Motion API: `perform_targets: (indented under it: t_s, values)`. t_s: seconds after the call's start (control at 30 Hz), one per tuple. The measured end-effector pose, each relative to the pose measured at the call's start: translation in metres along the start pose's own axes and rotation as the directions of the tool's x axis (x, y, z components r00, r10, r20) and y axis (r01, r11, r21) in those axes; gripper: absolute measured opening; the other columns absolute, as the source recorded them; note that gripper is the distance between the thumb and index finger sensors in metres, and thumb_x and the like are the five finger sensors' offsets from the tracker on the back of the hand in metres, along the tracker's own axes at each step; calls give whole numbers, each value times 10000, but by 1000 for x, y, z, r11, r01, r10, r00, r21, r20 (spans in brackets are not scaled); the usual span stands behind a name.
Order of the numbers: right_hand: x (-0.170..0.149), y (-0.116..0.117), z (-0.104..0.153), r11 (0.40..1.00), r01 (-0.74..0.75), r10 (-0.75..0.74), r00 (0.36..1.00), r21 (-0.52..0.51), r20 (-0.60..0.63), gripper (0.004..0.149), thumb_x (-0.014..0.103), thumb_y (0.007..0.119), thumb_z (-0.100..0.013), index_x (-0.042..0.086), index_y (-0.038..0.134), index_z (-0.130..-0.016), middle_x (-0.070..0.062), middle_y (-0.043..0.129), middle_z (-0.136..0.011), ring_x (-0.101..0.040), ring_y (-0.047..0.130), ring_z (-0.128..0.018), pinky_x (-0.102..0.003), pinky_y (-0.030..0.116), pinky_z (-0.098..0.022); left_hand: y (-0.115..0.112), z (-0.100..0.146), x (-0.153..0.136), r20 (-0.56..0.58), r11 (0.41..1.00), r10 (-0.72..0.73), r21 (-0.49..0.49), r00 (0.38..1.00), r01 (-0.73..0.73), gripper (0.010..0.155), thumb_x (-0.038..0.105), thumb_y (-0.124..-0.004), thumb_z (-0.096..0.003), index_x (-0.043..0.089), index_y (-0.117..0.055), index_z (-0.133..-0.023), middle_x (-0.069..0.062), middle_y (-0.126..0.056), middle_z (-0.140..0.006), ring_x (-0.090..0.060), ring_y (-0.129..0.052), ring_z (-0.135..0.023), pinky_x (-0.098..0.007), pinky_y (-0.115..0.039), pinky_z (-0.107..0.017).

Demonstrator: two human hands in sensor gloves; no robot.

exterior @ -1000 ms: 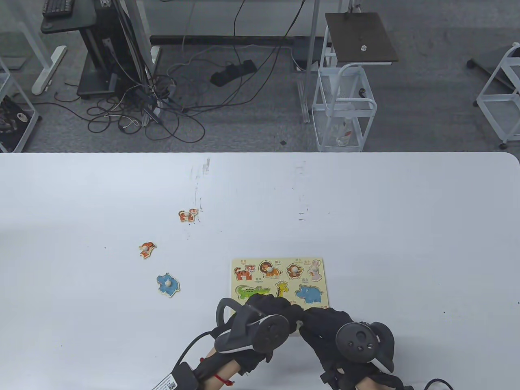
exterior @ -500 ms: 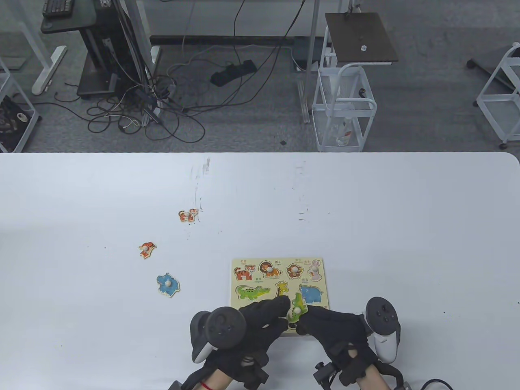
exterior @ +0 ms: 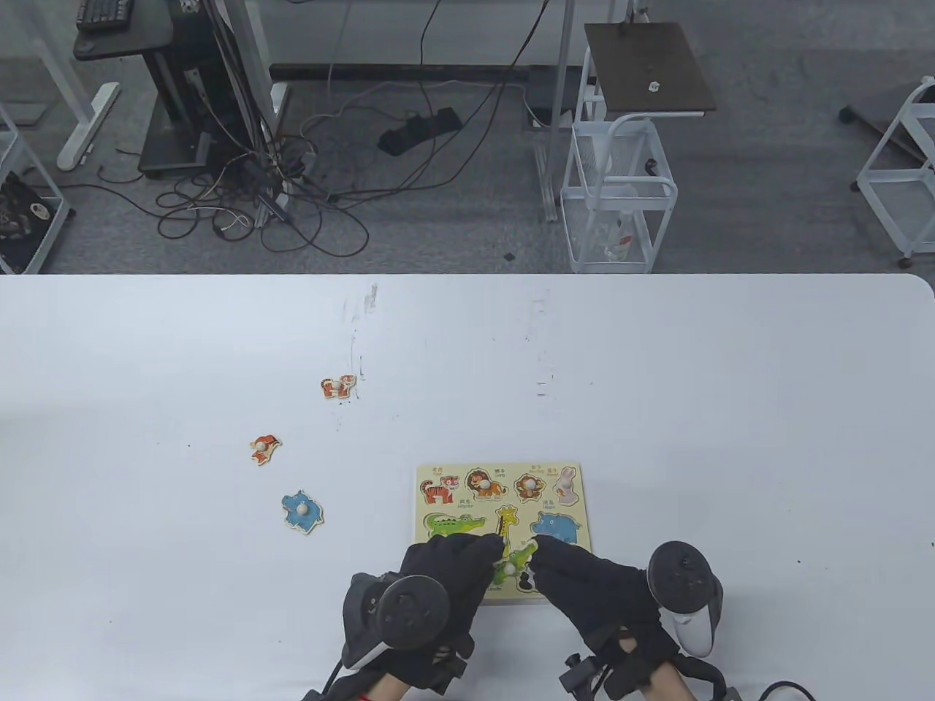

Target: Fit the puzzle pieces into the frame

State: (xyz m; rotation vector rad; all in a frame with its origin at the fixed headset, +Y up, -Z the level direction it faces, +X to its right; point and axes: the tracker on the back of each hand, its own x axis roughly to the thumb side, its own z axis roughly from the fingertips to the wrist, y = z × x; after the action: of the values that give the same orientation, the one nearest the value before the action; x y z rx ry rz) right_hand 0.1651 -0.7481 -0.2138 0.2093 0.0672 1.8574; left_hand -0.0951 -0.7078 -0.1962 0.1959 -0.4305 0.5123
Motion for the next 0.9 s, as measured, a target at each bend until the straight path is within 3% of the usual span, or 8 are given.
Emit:
perform_targets:
  t_s: [0.17, 0.23, 0.37, 0.57, 0.67, 0.8, 0.9]
  values:
    - [3, 6, 1, 993, -103, 99, 993, 63, 63, 432, 359, 889, -390, 133, 963, -751, -114, 1006, -696, -359, 1074, -452, -603, 807, -441, -10, -1, 14, 66, 996, -61, -54, 996, 65, 442, 287, -780, -415, 294, -906, -839, -26, -989, -779, -182, -1018, -568, -501, -782, -634]
    - [3, 8, 2, 987, -148, 143, 987, 69, 68, 431, 356, 893, -386, 126, 971, -743, -114, 1015, -678, -352, 1077, -432, -592, 815, -433, -11, 0, 18, 88, 986, -162, -36, 983, 165, 446, 291, -771, -405, 314, -906, -830, -5, -997, -770, -167, -1025, -562, -489, -795, -632]
    - [0, 8, -2, 983, -158, 153, 987, 94, 60, 425, 356, 911, -379, 116, 986, -721, -119, 1025, -646, -348, 1078, -396, -583, 825, -413, -12, 0, 19, 98, 982, -180, -32, 979, 184, 435, 300, -785, -408, 338, -912, -823, 2, -994, -779, -164, -1027, -570, -482, -792, -639]
    - [-4, 0, -1, 985, -170, 169, 984, -17, -58, 413, 372, 924, -377, 121, 1011, -693, -109, 1055, -610, -331, 1102, -353, -567, 853, -378, -6, 5, 20, 53, 967, -221, 140, 974, 212, 446, 418, -900, -389, 370, -889, -833, 37, -949, -855, -148, -1013, -658, -458, -763, -679]
    - [-7, -2, 0, 989, -133, 127, 987, -60, -102, 415, 384, 919, -379, 123, 1014, -687, -110, 1060, -606, -332, 1103, -350, -568, 853, -373, -5, 7, 25, 85, 946, -291, 173, 953, 274, 458, 456, -920, -368, 386, -903, -820, 56, -975, -824, -129, -1030, -629, -442, -777, -673]
    - [-14, 0, -2, 998, 63, -61, 988, 8, -144, 429, 393, 905, -389, 109, 1008, -694, -117, 1054, -611, -334, 1100, -357, -569, 849, -379, -14, 8, 36, 133, 917, -385, 169, 913, 362, 476, 479, -937, -350, 391, -913, -817, 90, -994, -814, -112, -1042, -625, -422, -791, -673]
    - [-17, 1, -2, 992, 124, -116, 983, 41, -144, 434, 395, 901, -390, 108, 1004, -699, -119, 1048, -618, -331, 1097, -365, -567, 848, -386, -16, 8, 41, 131, 883, -450, 212, 884, 418, 480, 483, -939, -348, 396, -903, -819, 105, -1007, -791, -94, -1052, -611, -407, -804, -669]
